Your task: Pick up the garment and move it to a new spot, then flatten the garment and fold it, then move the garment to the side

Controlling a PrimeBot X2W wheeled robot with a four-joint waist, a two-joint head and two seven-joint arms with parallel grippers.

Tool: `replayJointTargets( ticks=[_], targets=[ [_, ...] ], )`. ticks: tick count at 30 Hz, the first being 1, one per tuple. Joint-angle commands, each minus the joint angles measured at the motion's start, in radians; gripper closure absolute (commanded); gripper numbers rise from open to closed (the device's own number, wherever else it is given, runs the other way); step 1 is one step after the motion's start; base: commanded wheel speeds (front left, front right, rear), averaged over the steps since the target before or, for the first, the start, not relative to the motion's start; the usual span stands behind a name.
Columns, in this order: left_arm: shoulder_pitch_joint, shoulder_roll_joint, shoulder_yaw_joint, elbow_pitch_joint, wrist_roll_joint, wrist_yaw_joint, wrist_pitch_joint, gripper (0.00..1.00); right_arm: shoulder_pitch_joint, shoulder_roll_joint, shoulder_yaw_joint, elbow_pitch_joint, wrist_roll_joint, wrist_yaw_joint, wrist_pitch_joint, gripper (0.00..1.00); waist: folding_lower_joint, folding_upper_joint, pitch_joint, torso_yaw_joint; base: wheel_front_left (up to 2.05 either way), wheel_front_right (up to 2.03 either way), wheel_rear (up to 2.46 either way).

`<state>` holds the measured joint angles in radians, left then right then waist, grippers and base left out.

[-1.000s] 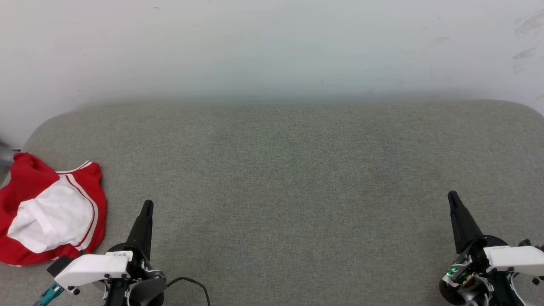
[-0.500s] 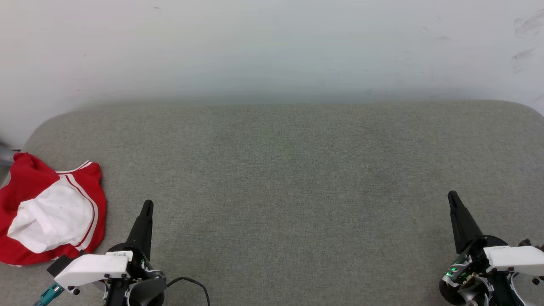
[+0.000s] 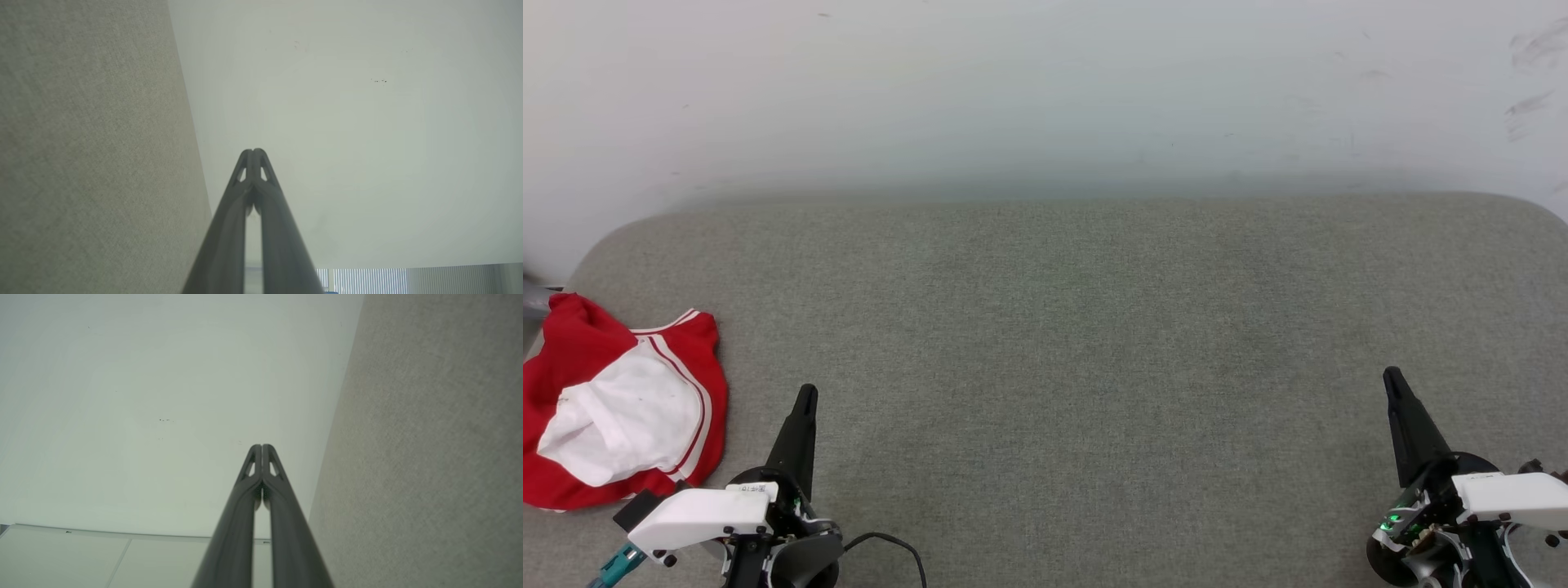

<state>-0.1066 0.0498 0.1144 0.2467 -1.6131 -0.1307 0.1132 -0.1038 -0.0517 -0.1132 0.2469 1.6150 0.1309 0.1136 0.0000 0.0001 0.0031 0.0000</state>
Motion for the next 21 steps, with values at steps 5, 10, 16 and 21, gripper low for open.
replayJointTargets(
  ticks=[5, 10, 16, 21],
  targets=[
    [-0.006, -0.001, 0.002, -0.003, 0.0, -0.002, 0.004, 1.0, -0.013, 0.002, 0.0, 0.001, -0.004, 0.0, -0.001, 1.0, 0.0, -0.0001, 0.0, 0.0, 0.0, 0.0, 0.0],
    [0.014, -0.002, -0.013, 0.011, 0.001, 0.0, -0.01, 0.0, 0.02, 0.001, 0.005, 0.008, -0.001, 0.0, -0.008, 0.0, 0.0, -0.0001, 0.0, 0.0, 0.0, 0.0, 0.0],
    [0.018, -0.001, -0.048, -0.025, -0.005, 0.0, -0.039, 0.0, 0.035, 0.001, 0.025, -0.032, -0.007, 0.0, -0.039, 0.0, 0.0, -0.0001, 0.0, 0.001, 0.0, 0.0, 0.0],
    [0.023, -0.001, -0.072, -0.063, -0.008, 0.0, -0.061, 0.0, 0.048, 0.001, 0.039, -0.067, -0.014, 0.0, -0.064, 0.0, 0.0, -0.0001, 0.0, 0.002, 0.0, 0.0, 0.0]
  ],
)
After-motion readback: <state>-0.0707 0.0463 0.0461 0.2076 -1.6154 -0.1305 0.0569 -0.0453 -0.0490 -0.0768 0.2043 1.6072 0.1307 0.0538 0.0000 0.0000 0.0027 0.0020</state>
